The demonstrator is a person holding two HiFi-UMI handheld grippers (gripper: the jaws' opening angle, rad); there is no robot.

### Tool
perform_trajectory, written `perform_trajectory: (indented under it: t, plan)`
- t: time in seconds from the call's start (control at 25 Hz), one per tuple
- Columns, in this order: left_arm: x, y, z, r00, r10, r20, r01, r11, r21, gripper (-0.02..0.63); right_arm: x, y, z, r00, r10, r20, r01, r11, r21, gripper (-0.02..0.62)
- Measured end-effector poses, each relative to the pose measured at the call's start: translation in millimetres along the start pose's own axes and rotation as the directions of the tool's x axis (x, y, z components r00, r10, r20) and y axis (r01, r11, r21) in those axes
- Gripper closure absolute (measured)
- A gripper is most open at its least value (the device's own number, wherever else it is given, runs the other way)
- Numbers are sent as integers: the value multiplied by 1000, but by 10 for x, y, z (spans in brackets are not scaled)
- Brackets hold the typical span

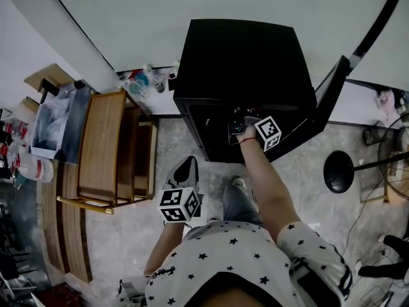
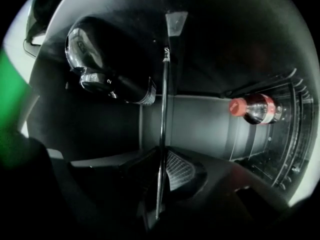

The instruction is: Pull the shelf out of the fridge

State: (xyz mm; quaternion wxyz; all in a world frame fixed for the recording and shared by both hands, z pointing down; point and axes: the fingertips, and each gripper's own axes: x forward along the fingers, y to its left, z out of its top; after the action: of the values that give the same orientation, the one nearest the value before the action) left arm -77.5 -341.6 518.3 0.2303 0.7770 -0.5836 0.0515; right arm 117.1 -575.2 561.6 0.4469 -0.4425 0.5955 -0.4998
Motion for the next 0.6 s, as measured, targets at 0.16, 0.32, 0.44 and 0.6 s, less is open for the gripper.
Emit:
perform_trajectory:
  t: [0.16,0.32,0.44,0.6]
  plan:
    - [-44,-34,12,1000,-6,6,6,1000,2,592,-53,-2,-14,1000,-6,6,6,1000,20,577]
    - [-87,-69,19,1000,-13,8,13,1000,1,592,-137,8,-45,1000,-14,-4,14,1000,21,578]
    - [-130,-108,9,1000,-23,9,23,1000,5,592,-209,12,-64,1000,-14,-13,14,1000,19,578]
    - [-207,-135,-25,999,-32,8,31,999,6,593,-336,31,-94,1000,-14,-11,14,1000,25,580]
